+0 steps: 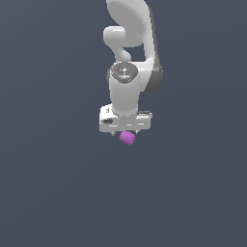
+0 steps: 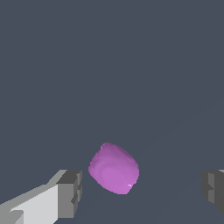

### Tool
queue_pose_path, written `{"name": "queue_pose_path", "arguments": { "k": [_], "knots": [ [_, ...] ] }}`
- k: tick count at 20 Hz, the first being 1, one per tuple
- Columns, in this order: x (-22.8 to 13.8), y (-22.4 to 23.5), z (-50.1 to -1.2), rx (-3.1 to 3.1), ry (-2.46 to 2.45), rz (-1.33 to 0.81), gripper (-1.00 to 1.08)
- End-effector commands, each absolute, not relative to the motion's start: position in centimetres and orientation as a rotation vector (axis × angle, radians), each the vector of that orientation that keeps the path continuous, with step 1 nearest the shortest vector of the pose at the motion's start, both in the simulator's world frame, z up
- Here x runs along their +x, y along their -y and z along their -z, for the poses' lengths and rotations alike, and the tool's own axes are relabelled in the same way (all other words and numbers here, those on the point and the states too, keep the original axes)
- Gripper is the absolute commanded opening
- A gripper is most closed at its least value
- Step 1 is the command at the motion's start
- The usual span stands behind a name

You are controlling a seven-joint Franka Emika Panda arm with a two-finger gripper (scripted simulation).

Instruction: Pick up the object and move it to a goal position.

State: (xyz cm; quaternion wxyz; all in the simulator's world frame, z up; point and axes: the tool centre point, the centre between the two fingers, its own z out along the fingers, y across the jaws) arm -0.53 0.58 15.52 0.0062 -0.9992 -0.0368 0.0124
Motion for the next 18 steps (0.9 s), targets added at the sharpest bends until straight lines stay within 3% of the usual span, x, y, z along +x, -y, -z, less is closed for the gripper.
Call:
{"name": "queue_pose_path", "arguments": {
  "k": [1,18],
  "knots": [
    [-0.53,-0.58,-15.52,-3.127,0.115,-0.039,1.0],
    [0.3,-0.05,-16.17,-3.126,0.185,0.003,1.0]
  ]
}}
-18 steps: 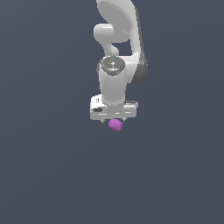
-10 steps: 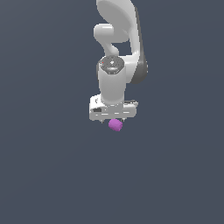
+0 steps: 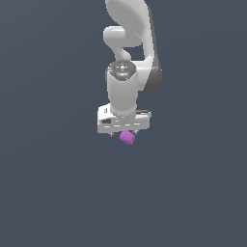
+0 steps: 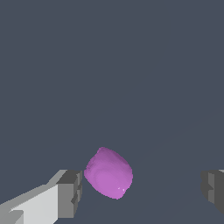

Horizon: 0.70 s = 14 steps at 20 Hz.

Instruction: Pick up the object and move it to a goal position.

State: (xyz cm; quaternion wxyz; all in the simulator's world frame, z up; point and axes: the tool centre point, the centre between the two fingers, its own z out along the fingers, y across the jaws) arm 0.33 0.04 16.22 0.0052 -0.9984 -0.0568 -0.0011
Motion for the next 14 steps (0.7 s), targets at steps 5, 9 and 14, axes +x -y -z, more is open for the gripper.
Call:
{"name": "queue_pose_path", "arguments": {
  "k": [5,9,14],
  "knots": [
    [0.1,-0.1,-15.8,-3.123,0.255,0.003,1.0],
    [-0.3,-0.2,-15.2,-3.115,0.353,0.002,1.0],
    [-1.0,-0.4,-14.3,-3.094,0.527,0.0,1.0]
  ]
}}
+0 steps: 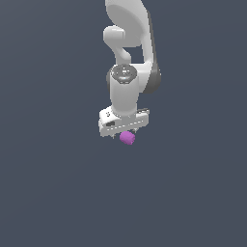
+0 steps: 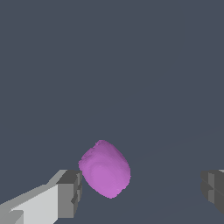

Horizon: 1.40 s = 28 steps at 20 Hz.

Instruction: Pick up the object and move it to a goal position.

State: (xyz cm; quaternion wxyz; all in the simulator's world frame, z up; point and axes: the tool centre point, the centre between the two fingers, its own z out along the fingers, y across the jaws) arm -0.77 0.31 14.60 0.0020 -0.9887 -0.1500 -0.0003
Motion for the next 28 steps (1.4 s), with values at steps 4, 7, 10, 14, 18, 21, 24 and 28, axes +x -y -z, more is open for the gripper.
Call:
{"name": "queue_pose_path", "arguments": {
  "k": [4,7,10,14,18,21,24,28],
  "knots": [
    [-1.7,-0.6,-13.3,-3.061,0.704,-0.001,1.0],
    [-2.3,-0.8,-12.6,-3.028,0.841,-0.002,1.0],
    [-2.9,-1.0,-11.9,-2.988,0.977,-0.003,1.0],
    [-3.7,-1.3,-11.0,-2.924,1.155,-0.003,1.0],
    [-4.4,-1.6,-10.3,-2.858,1.307,-0.003,1.0],
    [-4.8,-1.8,-9.9,-2.815,1.397,-0.002,1.0],
    [-5.2,-1.9,-9.5,-2.78,1.465,-0.001,1.0],
    [-5.5,-2.1,-9.2,-2.747,1.525,0.0,1.0]
  ]
}}
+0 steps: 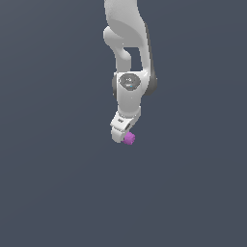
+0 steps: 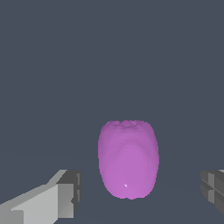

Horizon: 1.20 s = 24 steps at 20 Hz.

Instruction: Pick up the object and move it to a goal position.

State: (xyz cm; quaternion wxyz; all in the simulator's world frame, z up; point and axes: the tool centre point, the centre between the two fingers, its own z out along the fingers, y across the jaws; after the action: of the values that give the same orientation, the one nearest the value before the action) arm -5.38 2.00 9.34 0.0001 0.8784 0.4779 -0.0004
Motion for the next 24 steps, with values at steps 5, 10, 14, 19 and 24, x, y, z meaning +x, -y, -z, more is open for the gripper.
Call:
{"name": "queue_pose_path", "arguments": {
  "k": [5,10,14,19,24],
  "knots": [
    [-5.6,-2.1,-9.1,2.731,-1.552,0.0,1.0],
    [-5.6,-2.1,-8.6,2.735,-1.546,0.0,1.0],
    [-5.7,-2.1,-7.0,2.734,-1.548,0.0,1.0],
    [-5.7,-2.1,-4.8,2.732,-1.552,0.0,1.0],
    [-5.7,-2.1,-4.1,2.731,-1.552,0.0,1.0]
  ]
}}
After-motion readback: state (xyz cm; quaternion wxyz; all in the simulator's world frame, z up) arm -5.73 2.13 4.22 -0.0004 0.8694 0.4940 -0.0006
